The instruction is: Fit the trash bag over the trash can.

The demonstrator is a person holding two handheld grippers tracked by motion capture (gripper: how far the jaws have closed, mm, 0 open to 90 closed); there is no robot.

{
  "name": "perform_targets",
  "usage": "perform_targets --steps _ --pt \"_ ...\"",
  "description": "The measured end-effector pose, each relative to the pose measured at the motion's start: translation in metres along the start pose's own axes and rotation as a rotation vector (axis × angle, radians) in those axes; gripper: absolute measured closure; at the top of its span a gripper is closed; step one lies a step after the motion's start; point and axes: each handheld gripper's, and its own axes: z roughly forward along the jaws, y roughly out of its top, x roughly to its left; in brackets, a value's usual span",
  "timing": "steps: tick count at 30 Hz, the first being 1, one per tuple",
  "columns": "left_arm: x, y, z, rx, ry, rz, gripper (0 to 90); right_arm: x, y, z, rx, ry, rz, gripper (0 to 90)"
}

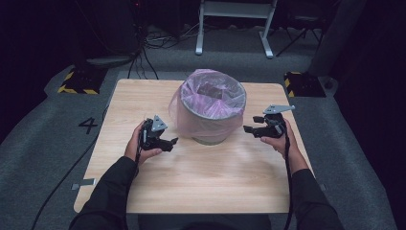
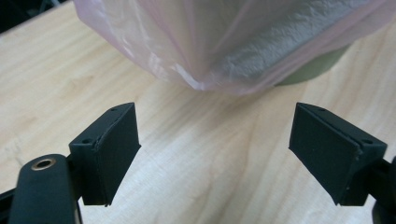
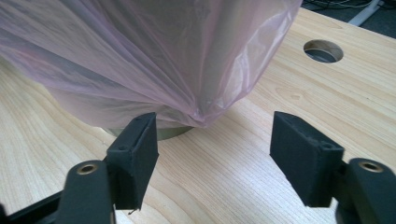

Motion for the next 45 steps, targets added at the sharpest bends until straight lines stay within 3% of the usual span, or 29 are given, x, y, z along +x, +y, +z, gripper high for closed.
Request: perform_targets --steps 2,8,14,25,32,36,41,45 --pt "-0.001 -0.003 0.000 -0.002 -0.008 0.002 16.1 0.000 -0.001 -0.001 -0.003 -0.003 0.000 29.8" --pt "-0.006 -0.012 0.007 0.055 -0.020 0.019 16.1 0.002 0.000 -0.003 -0.018 -0.003 0.002 27.3" --pt "-0.010 -0.018 0.012 0.087 -0.042 0.009 16.2 0.004 0.002 -0.008 -0.039 -0.005 -0.003 25.3" --pt "-0.023 -0.033 0.014 0.150 -0.072 0.025 16.0 0.011 0.008 -0.021 -0.094 -0.066 -0.026 22.9" --pt "-0.026 -0.039 0.010 0.137 -0.080 0.018 15.9 0.016 0.018 -0.031 -0.127 -0.072 -0.050 22.8" --pt "-0.025 -0.043 0.008 0.121 -0.085 0.003 15.7 0.020 0.025 -0.038 -0.147 -0.073 -0.066 22.9" --pt "-0.022 -0.047 0.008 0.112 -0.103 -0.046 14.6 0.024 0.034 -0.045 -0.166 -0.070 -0.091 22.9" --pt "-0.021 -0.048 0.009 0.107 -0.101 -0.045 13.2 0.027 0.040 -0.047 -0.170 -0.072 -0.108 22.8"
